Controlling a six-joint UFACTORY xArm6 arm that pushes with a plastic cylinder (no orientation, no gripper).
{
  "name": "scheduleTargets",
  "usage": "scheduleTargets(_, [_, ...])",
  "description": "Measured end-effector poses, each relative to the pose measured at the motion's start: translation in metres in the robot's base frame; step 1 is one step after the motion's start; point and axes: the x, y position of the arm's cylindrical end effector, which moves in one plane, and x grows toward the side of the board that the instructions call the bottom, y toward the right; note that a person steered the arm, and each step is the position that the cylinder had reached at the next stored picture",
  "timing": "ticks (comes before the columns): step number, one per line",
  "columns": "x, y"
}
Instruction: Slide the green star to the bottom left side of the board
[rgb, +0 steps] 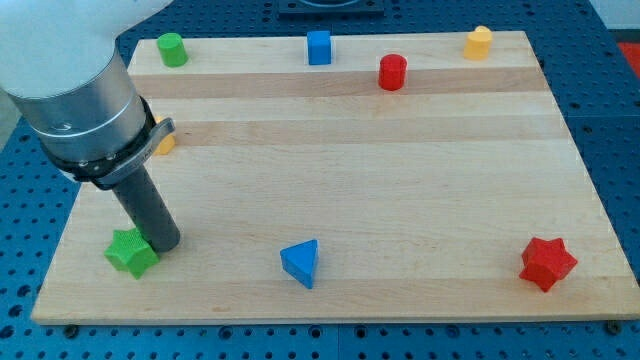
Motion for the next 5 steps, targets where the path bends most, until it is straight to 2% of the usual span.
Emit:
scheduleTargets(2, [0.004, 0.022])
scheduleTargets(4, [0.021, 0.016])
scheduleTargets(5, [0.010, 0.016])
